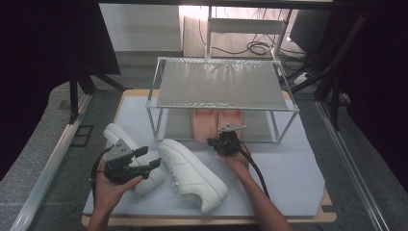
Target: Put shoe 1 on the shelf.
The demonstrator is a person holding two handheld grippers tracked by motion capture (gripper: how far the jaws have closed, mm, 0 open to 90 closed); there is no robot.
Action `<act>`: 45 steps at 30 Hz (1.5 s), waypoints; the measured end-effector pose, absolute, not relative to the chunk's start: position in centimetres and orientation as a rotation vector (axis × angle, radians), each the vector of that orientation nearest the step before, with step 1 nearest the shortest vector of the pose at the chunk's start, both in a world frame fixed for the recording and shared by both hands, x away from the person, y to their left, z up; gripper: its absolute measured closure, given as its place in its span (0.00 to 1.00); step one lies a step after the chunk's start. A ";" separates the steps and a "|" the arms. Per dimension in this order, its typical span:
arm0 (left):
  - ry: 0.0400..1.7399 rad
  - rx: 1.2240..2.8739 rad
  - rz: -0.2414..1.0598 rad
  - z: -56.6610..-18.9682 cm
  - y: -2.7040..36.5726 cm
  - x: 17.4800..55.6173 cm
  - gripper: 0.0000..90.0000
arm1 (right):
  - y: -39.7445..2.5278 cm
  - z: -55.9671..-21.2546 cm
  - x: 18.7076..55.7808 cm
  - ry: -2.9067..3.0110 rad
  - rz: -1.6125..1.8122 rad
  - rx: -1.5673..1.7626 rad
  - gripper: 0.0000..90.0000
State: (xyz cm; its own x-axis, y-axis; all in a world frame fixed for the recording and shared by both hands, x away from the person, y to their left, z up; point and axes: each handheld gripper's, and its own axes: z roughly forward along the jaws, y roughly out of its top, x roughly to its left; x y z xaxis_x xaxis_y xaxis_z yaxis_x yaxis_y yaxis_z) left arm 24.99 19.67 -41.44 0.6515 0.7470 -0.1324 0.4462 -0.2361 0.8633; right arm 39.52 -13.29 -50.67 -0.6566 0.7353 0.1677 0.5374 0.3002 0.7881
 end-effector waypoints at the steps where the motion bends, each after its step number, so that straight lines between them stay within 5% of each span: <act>1: 0.943 1.878 0.381 -41.4 19.7 25.0 0.39 | -13.2 -50.7 39.6 2.343 1.281 1.169 1.00; 45: 0.951 1.866 0.386 -41.3 20.2 24.9 0.39 | -17.6 -49.4 37.6 2.287 1.261 1.188 1.00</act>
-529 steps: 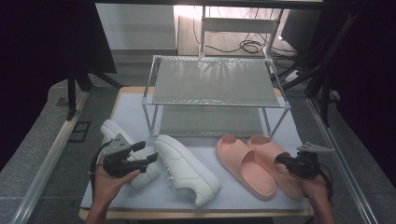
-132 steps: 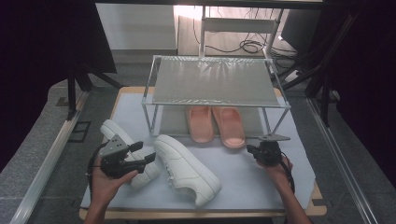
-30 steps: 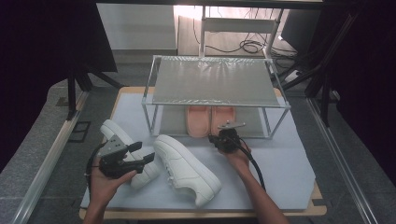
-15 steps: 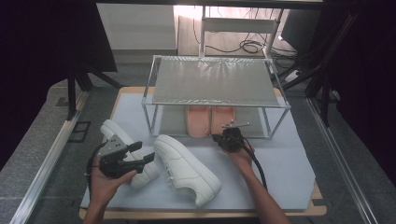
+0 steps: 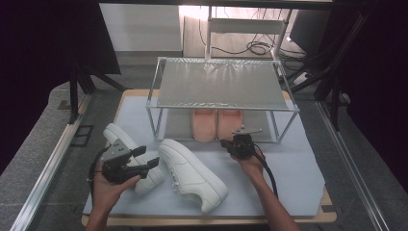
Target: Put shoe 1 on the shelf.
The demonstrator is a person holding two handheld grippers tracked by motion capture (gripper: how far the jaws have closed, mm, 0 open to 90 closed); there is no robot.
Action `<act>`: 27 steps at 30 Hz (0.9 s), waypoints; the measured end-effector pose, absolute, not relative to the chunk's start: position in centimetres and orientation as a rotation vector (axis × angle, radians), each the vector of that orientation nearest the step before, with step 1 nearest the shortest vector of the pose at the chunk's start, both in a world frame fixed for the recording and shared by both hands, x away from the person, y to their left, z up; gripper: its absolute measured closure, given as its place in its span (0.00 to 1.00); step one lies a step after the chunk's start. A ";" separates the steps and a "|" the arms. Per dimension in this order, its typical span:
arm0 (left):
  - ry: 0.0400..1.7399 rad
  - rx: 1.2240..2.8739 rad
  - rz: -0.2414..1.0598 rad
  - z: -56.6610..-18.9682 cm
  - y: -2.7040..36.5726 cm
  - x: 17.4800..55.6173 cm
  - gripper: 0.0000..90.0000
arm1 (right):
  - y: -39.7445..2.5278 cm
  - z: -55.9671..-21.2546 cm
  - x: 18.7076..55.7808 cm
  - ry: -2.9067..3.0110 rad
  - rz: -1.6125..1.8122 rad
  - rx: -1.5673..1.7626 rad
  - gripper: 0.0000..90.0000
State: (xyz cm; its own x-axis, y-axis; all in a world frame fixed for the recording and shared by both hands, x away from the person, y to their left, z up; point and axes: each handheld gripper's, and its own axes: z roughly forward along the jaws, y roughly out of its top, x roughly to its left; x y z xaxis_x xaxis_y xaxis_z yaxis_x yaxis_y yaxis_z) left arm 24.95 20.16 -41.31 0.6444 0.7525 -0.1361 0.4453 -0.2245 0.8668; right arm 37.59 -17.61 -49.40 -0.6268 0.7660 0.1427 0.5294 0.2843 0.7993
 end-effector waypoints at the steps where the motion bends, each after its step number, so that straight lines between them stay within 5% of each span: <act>1: 0.954 1.865 0.386 -41.3 20.2 25.0 0.39 | -17.9 -49.3 37.4 2.284 1.267 1.187 1.00; 27: 0.957 1.874 0.378 -41.5 20.0 25.1 0.39 | -23.3 -50.2 32.6 2.295 1.252 1.178 0.99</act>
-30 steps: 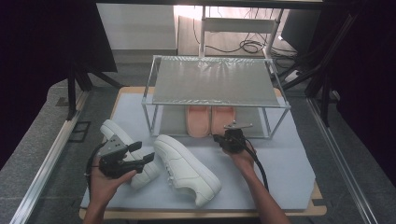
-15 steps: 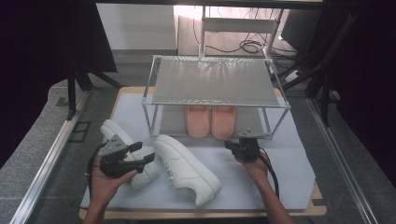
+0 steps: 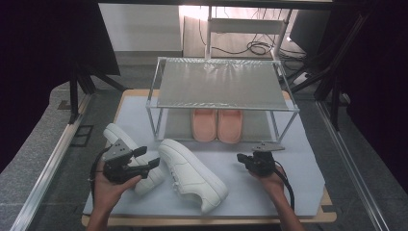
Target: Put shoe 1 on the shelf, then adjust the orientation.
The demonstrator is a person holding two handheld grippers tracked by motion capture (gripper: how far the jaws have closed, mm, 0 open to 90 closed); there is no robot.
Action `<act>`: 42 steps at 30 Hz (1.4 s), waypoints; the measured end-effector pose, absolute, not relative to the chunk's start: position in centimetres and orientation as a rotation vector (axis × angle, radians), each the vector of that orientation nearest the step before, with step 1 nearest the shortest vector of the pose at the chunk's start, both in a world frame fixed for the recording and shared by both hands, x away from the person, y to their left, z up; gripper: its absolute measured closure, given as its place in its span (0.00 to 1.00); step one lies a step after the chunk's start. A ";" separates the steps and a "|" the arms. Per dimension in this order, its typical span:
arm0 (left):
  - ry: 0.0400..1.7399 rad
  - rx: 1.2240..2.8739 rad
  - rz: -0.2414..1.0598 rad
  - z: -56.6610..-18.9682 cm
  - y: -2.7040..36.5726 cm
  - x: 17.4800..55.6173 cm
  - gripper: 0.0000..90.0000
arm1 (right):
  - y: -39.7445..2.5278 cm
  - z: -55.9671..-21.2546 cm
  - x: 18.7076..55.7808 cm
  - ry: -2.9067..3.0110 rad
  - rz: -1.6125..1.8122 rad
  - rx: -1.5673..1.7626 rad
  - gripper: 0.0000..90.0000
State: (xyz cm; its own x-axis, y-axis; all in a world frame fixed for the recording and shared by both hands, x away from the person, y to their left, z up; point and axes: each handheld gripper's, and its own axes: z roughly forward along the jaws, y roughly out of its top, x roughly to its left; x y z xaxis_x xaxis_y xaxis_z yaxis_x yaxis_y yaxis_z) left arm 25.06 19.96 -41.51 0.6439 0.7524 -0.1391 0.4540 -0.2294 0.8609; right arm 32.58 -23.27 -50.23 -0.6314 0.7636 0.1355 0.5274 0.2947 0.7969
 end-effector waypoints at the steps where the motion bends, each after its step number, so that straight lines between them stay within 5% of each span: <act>1: 0.957 1.874 0.378 -41.5 20.0 25.1 0.39 | -23.3 -50.3 32.4 2.297 1.253 1.173 0.99; 27: 0.975 1.852 0.372 -41.0 20.3 24.9 0.41 | -24.1 -50.0 31.7 2.308 1.243 1.136 0.79; 38: 1.020 1.817 0.381 -41.6 22.0 24.2 0.60 | -24.2 -50.0 31.8 2.300 1.213 1.150 0.73; 42: 1.039 1.801 0.384 -42.0 23.1 23.5 0.77 | -24.1 -50.0 31.7 2.302 1.209 1.147 0.73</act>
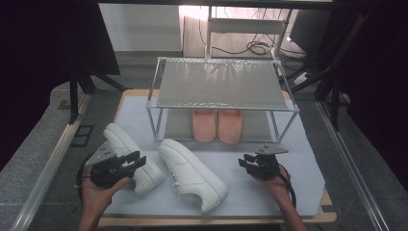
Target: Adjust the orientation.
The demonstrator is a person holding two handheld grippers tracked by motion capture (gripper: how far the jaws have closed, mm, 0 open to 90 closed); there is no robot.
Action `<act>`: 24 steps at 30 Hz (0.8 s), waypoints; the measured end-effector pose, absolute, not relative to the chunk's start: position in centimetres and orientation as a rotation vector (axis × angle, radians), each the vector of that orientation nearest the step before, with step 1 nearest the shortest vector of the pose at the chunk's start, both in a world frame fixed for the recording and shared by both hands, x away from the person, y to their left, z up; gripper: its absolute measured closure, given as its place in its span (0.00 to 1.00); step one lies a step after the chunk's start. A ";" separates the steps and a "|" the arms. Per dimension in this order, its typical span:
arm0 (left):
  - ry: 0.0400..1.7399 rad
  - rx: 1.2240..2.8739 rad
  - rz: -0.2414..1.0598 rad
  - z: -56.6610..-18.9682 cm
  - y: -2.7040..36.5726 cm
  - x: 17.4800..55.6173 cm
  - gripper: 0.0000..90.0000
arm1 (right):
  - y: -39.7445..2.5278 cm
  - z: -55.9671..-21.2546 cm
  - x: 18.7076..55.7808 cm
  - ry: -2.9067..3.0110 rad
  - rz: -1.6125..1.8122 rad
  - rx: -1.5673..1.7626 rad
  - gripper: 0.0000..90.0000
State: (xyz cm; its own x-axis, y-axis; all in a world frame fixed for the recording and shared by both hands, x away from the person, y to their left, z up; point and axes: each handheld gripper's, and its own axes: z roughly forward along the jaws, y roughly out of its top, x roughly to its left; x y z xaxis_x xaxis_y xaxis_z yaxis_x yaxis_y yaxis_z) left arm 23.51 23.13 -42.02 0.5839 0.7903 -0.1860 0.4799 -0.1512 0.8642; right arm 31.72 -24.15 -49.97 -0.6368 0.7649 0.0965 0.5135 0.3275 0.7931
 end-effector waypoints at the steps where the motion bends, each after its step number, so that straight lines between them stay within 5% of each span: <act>1: 1.044 1.794 0.384 -42.1 23.5 23.4 0.81 | -24.1 -50.0 31.7 2.302 1.207 1.147 0.73; 7: 1.073 1.764 0.401 -42.5 24.8 22.4 0.97 | -24.1 -50.2 31.9 2.309 1.194 1.151 0.73; 24: 1.233 1.763 0.360 -46.9 27.8 19.8 1.00 | -24.1 -50.5 32.1 2.313 1.167 1.161 0.73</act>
